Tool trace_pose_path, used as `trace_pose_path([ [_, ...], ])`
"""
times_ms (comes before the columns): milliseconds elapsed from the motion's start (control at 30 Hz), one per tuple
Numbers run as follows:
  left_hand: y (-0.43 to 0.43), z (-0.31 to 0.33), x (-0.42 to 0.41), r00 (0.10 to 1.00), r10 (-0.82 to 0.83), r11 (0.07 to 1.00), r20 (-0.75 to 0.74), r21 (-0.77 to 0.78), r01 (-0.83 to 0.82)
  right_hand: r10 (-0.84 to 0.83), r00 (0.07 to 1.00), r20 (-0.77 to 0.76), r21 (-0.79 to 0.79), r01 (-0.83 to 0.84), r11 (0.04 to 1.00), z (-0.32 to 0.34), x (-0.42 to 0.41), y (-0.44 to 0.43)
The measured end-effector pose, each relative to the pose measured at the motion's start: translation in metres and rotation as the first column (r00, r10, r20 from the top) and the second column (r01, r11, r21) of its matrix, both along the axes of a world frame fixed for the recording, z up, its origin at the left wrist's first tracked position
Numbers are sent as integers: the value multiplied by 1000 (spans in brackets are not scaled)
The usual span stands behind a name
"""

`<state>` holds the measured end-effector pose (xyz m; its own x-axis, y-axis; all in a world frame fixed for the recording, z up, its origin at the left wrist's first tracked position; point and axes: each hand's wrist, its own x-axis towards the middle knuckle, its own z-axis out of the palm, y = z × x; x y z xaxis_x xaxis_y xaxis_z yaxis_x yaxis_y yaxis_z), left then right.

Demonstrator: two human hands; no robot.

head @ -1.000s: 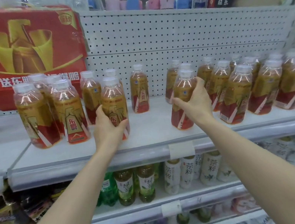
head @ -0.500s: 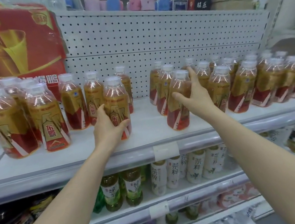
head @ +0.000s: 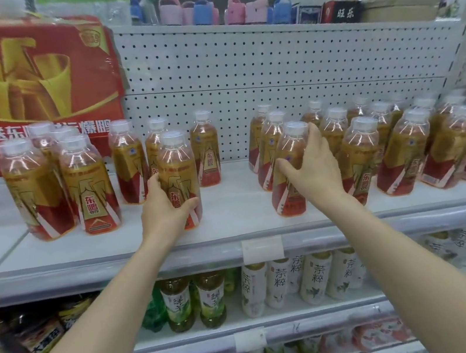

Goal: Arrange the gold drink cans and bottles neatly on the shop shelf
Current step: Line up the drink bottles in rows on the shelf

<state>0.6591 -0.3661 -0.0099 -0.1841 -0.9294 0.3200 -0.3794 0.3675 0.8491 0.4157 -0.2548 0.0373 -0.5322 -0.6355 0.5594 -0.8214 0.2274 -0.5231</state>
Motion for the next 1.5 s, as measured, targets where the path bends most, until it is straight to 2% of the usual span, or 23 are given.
trace_pose_path([
  [33, 0, 0, 2, 1000, 3, 1000, -1, -1, -3, -14, 999, -44, -37, 13, 999, 0, 2, 0],
  [100, -2, 0, 6, 1000, 4, 1000, 1, 0, -4, -74, 971, -226, -114, 49, 992, 3, 8, -5],
  [200, -7, 1, 10, 1000, -8, 1000, 9, 2, 8, -118, 859, -498, -208, 13, 978, 9, 24, -23],
  [300, -17, 1, 16, 1000, -26, 1000, 10, -3, 26, -38, 821, -570, -215, -104, 971, 8, 45, -53],
  [367, -25, 1, 20, 999, -35, 999, 40, -14, 36, 84, 876, -476, -118, -159, 980, 1, 61, -78],
  [433, -33, 2, 25, 996, -55, 998, 68, -8, 56, 172, 950, -259, 20, -173, 985, -7, 74, -105],
  [500, -43, 3, 28, 992, -79, 997, 99, -5, 80, 169, 984, -46, 89, -165, 982, -15, 80, -133],
  [600, -57, 3, 33, 987, -94, 995, 132, -11, 97, 147, 973, 179, 51, -158, 986, -23, 84, -169],
  [667, -62, 2, 33, 985, -105, 994, 140, -13, 108, 107, 962, 251, 15, -115, 993, -26, 86, -188],
  [833, -65, 1, 35, 983, -114, 993, 142, -16, 118, 27, 972, 232, 5, -29, 1000, -31, 78, -212],
  [1133, -66, 0, 38, 984, -136, 990, 116, -15, 139, -18, 972, 236, -3, 19, 1000, -34, 54, -234],
  [1333, -67, 0, 38, 983, -148, 989, 110, -9, 150, 44, 968, 249, 29, -53, 998, -27, 52, -226],
  [1400, -67, 1, 39, 981, -157, 987, 117, -5, 159, 84, 979, 186, -35, -78, 996, -21, 59, -210],
  [1500, -69, 3, 40, 976, -176, 984, 126, 12, 176, 221, 969, 107, -230, -192, 954, -11, 83, -178],
])
